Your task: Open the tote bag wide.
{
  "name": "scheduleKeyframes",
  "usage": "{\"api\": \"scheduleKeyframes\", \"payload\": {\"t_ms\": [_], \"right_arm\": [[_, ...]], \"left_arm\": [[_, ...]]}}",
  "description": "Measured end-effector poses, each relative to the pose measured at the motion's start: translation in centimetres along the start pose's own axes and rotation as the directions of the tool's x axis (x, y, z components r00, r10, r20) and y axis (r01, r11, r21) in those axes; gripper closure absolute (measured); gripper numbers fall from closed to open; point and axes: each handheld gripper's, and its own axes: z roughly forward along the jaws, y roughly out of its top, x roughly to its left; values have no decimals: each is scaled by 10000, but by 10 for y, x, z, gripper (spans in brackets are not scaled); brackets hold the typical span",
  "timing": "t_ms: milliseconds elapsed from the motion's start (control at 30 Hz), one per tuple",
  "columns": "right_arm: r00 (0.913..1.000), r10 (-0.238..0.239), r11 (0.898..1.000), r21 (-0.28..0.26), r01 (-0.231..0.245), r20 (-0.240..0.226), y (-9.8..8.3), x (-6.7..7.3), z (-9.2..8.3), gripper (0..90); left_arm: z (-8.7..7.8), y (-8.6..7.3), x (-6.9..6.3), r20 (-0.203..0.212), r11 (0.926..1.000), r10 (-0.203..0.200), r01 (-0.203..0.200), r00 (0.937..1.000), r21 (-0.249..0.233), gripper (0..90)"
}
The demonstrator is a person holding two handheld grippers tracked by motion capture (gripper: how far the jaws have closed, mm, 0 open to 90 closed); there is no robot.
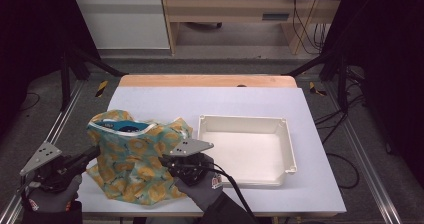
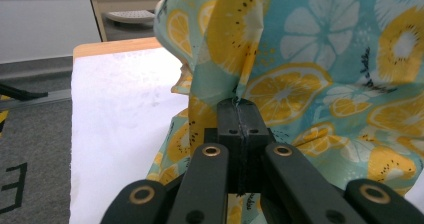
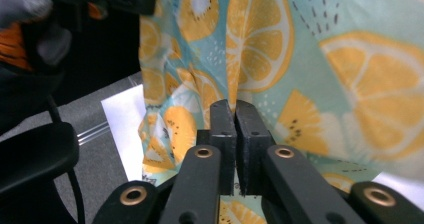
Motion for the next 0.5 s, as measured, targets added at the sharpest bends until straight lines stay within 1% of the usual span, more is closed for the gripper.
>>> {"api": "scheduleKeyframes", "payload": {"t_ms": [67,133,200,233,267,333,400,467,500], "right_arm": [[10000,-33,9997,-222,33,-10,3,1,-6,819],[9999,40,9987,-509,-48,-161,7,2,-13,784],[10000,-12,9970,-778,5,-85,11,2,-21,743],[10000,-12,9970,-778,5,-85,11,2,-21,743],[10000,-29,9941,-1086,34,43,16,2,-28,702],[9996,-57,9894,-1450,98,291,21,0,-35,653],[9982,-96,9855,-1683,195,593,27,-4,-41,603],[9947,-181,9780,-2050,386,1011,32,-7,-44,518],[9916,-248,9743,-2191,525,1273,34,-8,-45,475]], "left_arm": [[0,0,0,15,10000,1,-1,10000,-1,899],[0,0,0,-25,10000,4,-4,10000,-12,899],[0,0,0,-26,10000,-2,2,10000,-12,899],[0,0,0,-34,10000,-10,10,10000,-17,899],[-1,0,0,-42,10000,0,0,10000,-35,899],[-1,0,0,-53,10000,34,-34,10000,-40,900],[0,0,-1,-90,9999,88,-89,9999,-49,899],[0,0,-1,-115,9999,121,-122,9999,-50,899],[0,0,-1,-112,9999,119,-120,9999,-50,899]]}}
